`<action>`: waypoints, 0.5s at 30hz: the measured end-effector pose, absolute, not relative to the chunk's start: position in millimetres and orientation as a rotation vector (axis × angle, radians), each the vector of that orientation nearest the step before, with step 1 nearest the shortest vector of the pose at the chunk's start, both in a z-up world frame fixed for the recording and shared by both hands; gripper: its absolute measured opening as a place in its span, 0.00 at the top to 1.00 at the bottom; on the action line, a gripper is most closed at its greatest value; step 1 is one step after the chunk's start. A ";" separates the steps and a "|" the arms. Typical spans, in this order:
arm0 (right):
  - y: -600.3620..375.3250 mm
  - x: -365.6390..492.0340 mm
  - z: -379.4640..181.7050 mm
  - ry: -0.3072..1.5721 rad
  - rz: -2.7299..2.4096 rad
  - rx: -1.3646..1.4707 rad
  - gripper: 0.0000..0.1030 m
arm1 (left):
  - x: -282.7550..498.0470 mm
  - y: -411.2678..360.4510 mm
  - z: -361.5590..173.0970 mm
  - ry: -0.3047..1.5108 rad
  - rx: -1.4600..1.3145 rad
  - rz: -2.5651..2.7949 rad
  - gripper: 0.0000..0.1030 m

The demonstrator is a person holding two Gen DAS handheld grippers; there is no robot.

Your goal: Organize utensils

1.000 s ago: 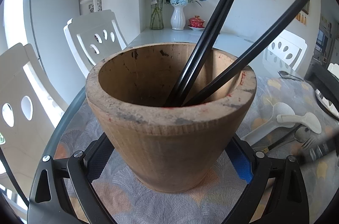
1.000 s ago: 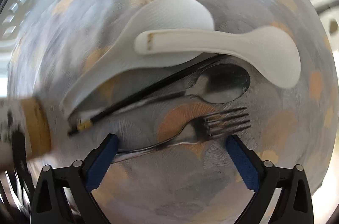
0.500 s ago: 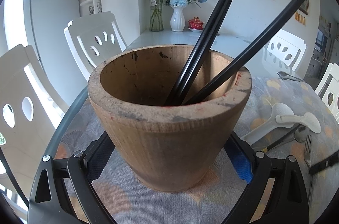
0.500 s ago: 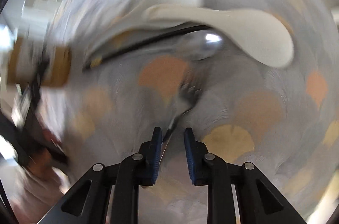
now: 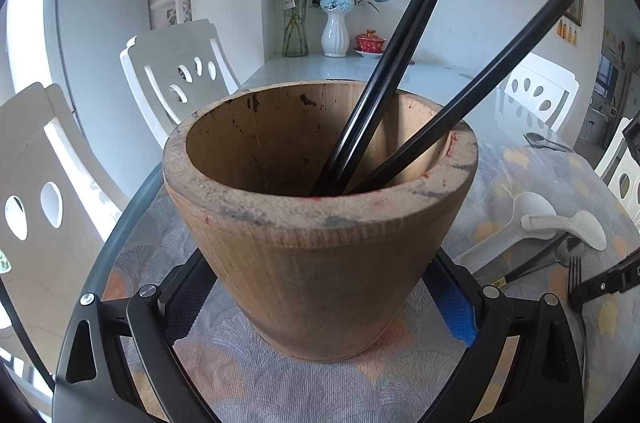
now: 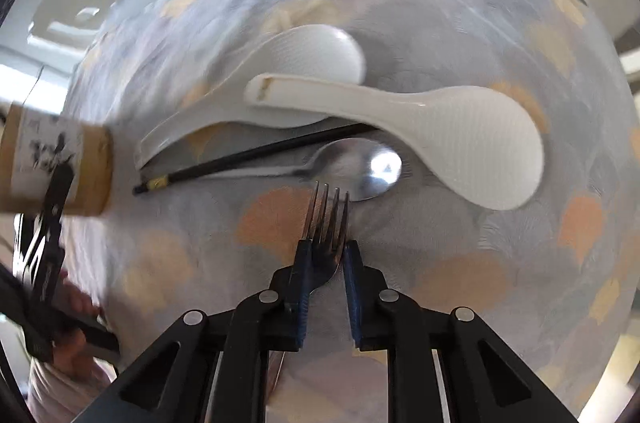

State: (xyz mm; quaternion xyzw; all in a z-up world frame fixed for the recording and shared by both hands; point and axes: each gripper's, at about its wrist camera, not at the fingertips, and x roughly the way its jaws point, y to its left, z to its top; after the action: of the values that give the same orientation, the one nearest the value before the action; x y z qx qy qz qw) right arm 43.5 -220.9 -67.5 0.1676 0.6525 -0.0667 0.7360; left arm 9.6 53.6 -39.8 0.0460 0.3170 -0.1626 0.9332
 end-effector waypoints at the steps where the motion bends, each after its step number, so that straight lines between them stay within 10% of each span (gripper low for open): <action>1: -215.3 46.5 -67.9 1.435 -0.116 0.381 0.87 | 9.4 53.6 -39.8 0.648 0.094 -0.332 0.06; 4: -205.4 50.0 -70.9 1.456 -0.083 0.348 0.81 | 9.8 53.7 -39.7 0.649 0.094 -0.332 0.06; 7: -193.7 63.5 -76.3 1.453 -0.019 0.399 0.44 | 9.7 53.7 -39.6 0.649 0.096 -0.331 0.06; 15: -155.0 76.8 -75.9 1.420 -0.065 0.085 0.77 | 9.7 53.4 -39.6 0.649 0.095 -0.332 0.06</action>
State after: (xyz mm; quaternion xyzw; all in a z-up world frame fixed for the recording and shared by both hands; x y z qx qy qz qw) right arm 76.8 -155.0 -75.9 0.0392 0.6517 -0.0297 0.7569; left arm 9.7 53.4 -39.6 0.0463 0.3172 -0.1623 0.9332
